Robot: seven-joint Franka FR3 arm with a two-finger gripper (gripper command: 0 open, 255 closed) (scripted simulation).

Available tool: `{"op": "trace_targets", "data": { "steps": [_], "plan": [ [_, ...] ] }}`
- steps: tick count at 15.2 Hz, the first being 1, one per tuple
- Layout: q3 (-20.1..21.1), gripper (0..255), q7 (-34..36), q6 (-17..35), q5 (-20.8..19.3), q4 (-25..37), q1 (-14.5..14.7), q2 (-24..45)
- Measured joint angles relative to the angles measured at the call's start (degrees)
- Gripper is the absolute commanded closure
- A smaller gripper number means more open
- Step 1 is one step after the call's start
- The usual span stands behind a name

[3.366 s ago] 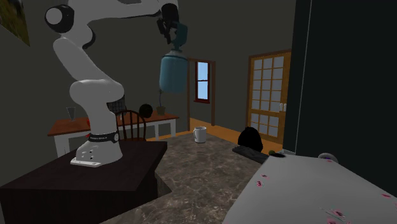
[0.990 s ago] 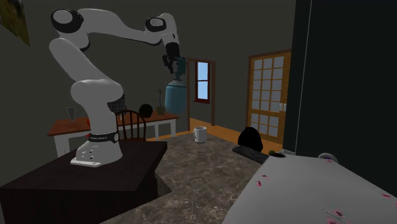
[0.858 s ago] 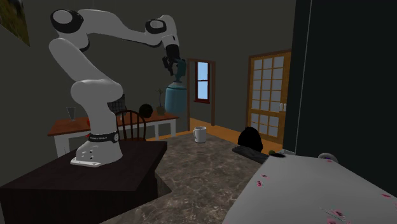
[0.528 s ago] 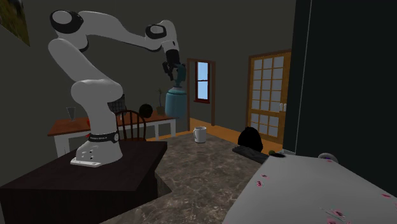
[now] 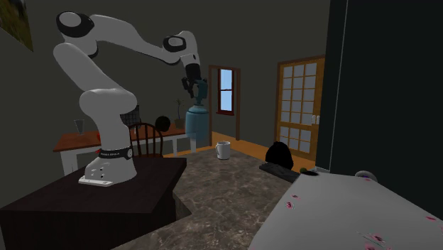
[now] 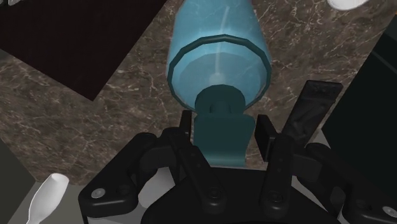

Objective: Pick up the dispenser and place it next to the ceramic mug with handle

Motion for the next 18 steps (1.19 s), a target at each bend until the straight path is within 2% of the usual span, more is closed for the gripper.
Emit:
{"op": "trace_targets", "data": {
  "steps": [18],
  "plan": [
    [5.7,255,3.2,14.2,2.0,-11.0,-0.1,3.3]
  ]
}}
